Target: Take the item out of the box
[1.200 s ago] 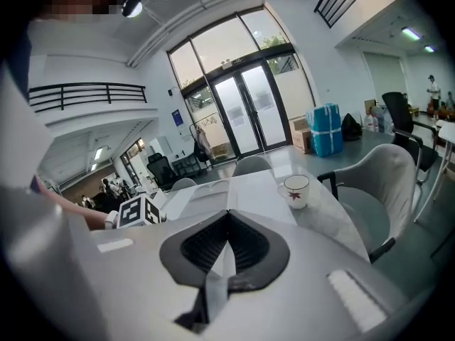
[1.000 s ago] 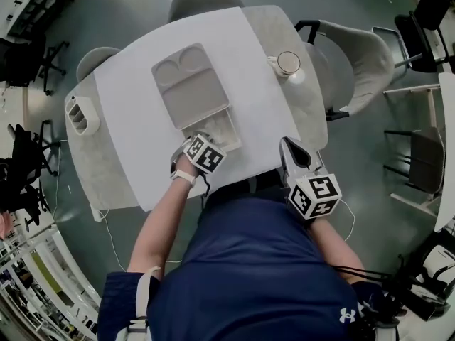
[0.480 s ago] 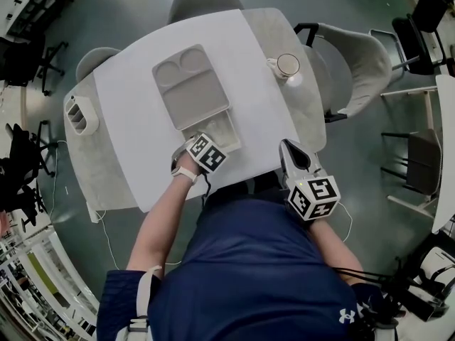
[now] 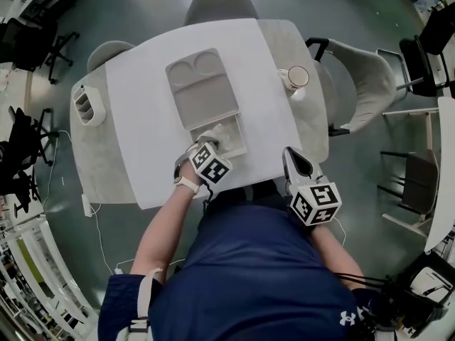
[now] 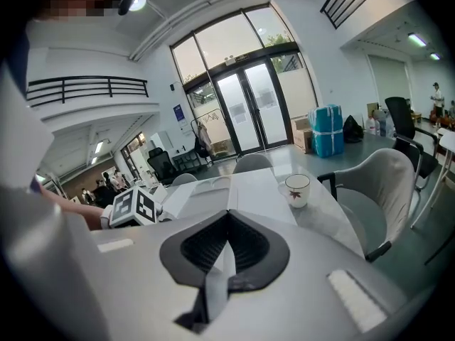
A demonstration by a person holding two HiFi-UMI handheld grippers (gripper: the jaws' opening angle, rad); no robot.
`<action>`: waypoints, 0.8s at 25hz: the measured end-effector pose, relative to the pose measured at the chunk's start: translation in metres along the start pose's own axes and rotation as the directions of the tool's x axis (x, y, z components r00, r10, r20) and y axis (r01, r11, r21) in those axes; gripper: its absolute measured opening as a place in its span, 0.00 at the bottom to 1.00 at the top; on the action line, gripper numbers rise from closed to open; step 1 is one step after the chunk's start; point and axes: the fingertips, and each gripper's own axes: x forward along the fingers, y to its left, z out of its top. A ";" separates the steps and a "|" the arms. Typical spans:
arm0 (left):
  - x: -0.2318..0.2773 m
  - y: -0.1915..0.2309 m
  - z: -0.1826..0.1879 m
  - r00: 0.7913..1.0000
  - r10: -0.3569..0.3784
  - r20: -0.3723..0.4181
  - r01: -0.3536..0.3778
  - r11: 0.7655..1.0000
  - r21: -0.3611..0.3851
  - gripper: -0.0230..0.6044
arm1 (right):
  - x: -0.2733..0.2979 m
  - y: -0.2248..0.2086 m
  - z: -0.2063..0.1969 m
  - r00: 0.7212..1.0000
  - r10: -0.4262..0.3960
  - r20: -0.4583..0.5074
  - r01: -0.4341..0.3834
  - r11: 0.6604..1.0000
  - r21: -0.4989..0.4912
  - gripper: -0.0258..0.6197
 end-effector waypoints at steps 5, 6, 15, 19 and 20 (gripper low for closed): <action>-0.034 0.006 0.022 0.995 0.039 0.091 -0.038 0.999 -0.017 0.04 | 0.007 0.013 0.008 0.999 0.042 -0.004 -0.042 0.998 -0.041 0.04; -0.041 0.009 0.024 0.993 0.049 0.107 -0.047 0.999 -0.023 0.04 | 0.009 0.016 0.009 0.999 0.052 -0.004 -0.052 0.997 -0.049 0.04; -0.086 0.053 0.048 0.974 0.145 0.177 -0.139 0.989 -0.044 0.04 | 0.021 0.030 0.023 0.995 0.101 -0.002 -0.101 0.990 -0.097 0.04; -0.089 0.072 0.057 0.969 0.187 0.162 -0.191 0.982 0.010 0.04 | 0.022 0.027 0.024 0.995 0.097 0.001 -0.096 0.991 -0.093 0.04; -0.088 0.077 0.060 0.967 0.198 0.158 -0.204 0.979 0.023 0.04 | 0.021 0.025 0.024 0.996 0.090 0.003 -0.090 0.992 -0.088 0.04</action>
